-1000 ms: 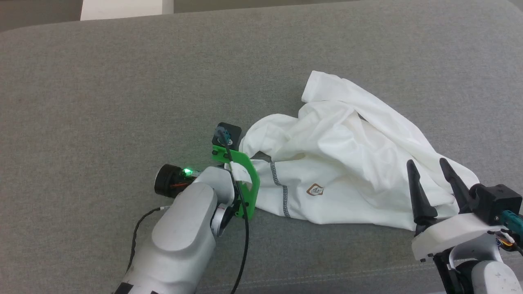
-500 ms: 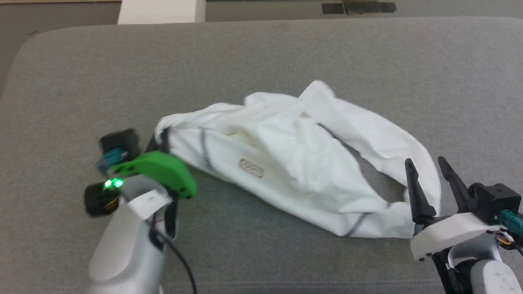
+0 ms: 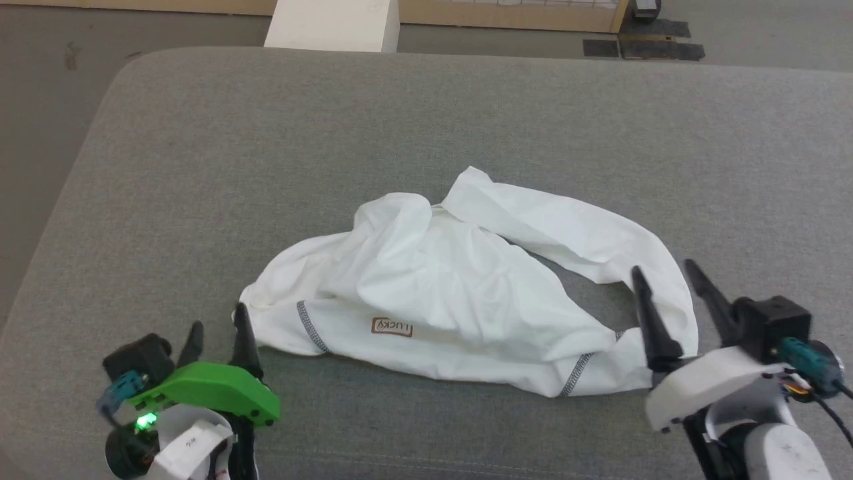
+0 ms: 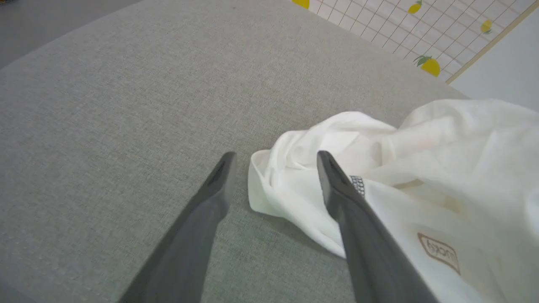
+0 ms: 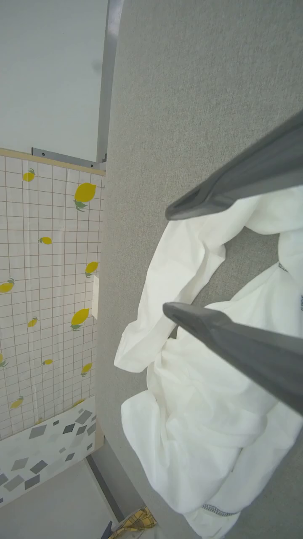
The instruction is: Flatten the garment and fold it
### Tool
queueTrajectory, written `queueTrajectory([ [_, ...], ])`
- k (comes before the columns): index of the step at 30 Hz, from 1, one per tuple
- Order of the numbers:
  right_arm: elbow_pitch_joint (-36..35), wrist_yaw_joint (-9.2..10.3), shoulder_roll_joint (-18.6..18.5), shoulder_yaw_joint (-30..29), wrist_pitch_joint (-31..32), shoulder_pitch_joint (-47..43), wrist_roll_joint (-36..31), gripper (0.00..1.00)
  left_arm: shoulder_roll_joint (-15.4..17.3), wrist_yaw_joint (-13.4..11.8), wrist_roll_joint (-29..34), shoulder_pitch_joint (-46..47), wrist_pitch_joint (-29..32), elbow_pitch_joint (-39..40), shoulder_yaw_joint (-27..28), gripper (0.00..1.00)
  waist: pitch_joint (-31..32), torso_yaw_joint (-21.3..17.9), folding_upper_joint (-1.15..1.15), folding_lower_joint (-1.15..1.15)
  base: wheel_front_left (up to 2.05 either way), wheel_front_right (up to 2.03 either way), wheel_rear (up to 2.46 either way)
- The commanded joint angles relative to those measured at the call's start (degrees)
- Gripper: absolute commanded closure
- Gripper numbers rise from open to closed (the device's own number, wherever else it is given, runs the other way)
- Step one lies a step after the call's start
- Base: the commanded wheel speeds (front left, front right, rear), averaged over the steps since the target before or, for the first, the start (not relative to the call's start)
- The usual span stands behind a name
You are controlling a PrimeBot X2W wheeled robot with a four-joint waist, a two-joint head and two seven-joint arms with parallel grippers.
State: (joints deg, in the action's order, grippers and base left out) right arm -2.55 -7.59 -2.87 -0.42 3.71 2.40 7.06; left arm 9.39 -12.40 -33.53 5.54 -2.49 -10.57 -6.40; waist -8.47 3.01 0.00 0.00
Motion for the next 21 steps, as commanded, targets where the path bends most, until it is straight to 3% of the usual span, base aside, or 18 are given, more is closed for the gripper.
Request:
queueTrajectory([
  [1, -0.02, 0.1, -0.01, 1.34, 0.55, 1.17, -0.67, 0.0, -0.24, 1.16, 0.1, -0.54, -3.6, 0.74, 0.66, 0.0, 0.19, 0.54, 0.0, 0.0, 0.0, 0.0, 0.0],
  [6, 2.86, 0.1, -1.89, 8.01, 5.63, 5.57, -1.14, 0.0, -0.96, 2.86, 3.65, -0.24, -11.82, 2.1, 1.77, 0.0, -0.32, 1.99, 0.0, 0.0, 0.0, 0.0, 0.0],
  [14, 12.5, 0.1, -3.89, 15.91, 18.41, 18.77, 3.3, 0.0, -4.72, 6.32, 11.76, 2.11, -12.49, 8.68, 5.8, 0.0, -4.37, 5.22, 0.0, 0.0, 0.0, 0.0, 0.0],
  [21, 20.35, 0.1, -4.37, 19.44, 29.52, 27.55, 7.61, 0.0, -6.37, 8.12, 14.09, 3.1, -12.5, 9.93, 5.91, 0.0, -7.95, 8.6, 0.0, 0.0, 0.0, 0.0, 0.0],
])
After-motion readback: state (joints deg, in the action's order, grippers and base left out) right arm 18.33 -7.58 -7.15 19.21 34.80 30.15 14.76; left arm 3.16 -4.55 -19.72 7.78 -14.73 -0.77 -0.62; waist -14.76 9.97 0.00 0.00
